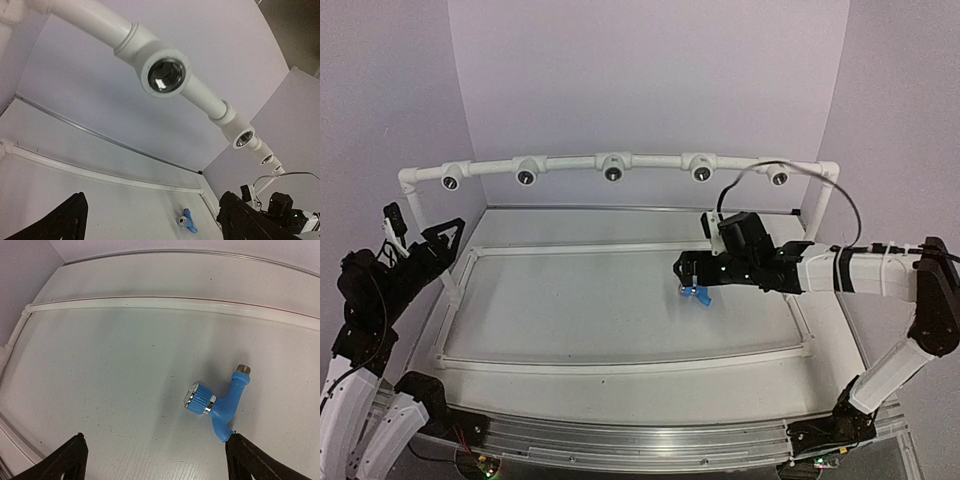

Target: Install the water faucets

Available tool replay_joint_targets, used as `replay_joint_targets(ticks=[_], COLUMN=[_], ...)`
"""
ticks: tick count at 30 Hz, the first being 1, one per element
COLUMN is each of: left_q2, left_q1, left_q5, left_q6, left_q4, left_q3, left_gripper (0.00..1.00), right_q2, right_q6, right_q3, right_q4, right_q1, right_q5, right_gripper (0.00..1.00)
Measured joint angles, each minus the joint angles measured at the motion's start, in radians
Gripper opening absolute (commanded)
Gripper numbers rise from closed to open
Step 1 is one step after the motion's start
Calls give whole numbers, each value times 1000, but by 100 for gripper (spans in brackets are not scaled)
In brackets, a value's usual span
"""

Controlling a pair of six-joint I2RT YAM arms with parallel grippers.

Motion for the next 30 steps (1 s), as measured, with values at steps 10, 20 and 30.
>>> replay_joint_targets(ticks=[10, 20, 30], left_q2=[357, 759, 947], left_q1=[-166, -562, -705], left_q5=[62, -97, -151], left_q6=[-97, -93, -65], left_q4=[-4, 145, 251], left_q3=[-44, -2, 125], left_gripper=[90, 90, 91], right_q2=[133, 239, 261], right_q6=[48, 59, 48], right_q3=[-9, -52, -114], right_q4=[112, 263, 280], right_q1=[0, -41, -119], right_q5=[-8, -45, -1], right_gripper=[98, 89, 85])
